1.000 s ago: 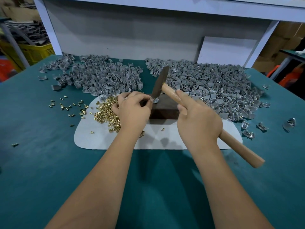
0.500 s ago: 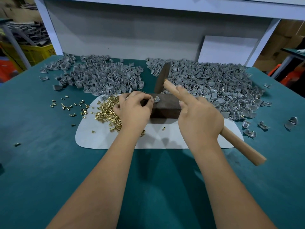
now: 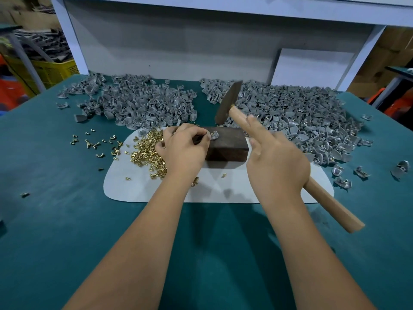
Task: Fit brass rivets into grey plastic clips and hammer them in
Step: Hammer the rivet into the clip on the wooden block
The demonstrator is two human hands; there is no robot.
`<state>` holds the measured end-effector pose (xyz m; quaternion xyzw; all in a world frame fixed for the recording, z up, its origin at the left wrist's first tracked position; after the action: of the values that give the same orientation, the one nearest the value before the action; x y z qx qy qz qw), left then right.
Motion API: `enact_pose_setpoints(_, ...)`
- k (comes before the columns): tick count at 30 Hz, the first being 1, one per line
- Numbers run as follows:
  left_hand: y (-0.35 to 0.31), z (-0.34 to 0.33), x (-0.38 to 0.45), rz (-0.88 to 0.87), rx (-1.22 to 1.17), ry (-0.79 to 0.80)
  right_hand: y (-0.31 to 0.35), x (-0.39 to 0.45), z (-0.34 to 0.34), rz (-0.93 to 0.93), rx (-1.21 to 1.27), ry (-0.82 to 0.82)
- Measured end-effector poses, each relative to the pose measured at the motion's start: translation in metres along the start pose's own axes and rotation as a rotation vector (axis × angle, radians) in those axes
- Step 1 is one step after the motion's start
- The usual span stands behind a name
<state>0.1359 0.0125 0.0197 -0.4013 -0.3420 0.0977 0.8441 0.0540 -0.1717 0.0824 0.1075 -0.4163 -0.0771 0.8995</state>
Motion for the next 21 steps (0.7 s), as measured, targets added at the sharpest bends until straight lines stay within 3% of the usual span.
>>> enact_pose_setpoints(3,0.001,0.001,0.000,-0.001,-0.004,0.005,0.004,-0.005,-0.013,0.014,-0.019,0.111)
enact_pose_setpoints(9,-0.001,0.002,0.000,-0.002,-0.006,-0.010,-0.005,0.000,-0.002,-0.070,0.043,-0.014)
enact_pose_setpoints(12,0.000,0.001,0.000,-0.002,0.001,-0.003,-0.008,-0.001,-0.008,-0.083,0.052,0.035)
enact_pose_setpoints(15,0.001,0.000,0.000,0.004,0.001,0.013,-0.007,-0.002,-0.014,-0.071,0.057,0.071)
enact_pose_setpoints(19,0.000,0.001,0.000,0.007,-0.031,0.004,0.000,-0.002,-0.001,-0.038,0.094,-0.049)
enact_pose_setpoints(21,0.001,0.001,0.000,0.014,-0.034,0.003,0.006,-0.006,-0.008,0.028,0.044,0.003)
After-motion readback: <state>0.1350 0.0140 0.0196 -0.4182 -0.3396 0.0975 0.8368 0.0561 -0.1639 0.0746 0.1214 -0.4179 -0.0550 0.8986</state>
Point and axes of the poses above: each hand's wrist, its own x-axis towards the middle knuckle, its own z-axis out of the back of the hand, y = z × x, the point moved 9 cm from there along x, towards the middle knuckle, and after that the axes turned 13 degrees about -y, right-handed, at the moved point
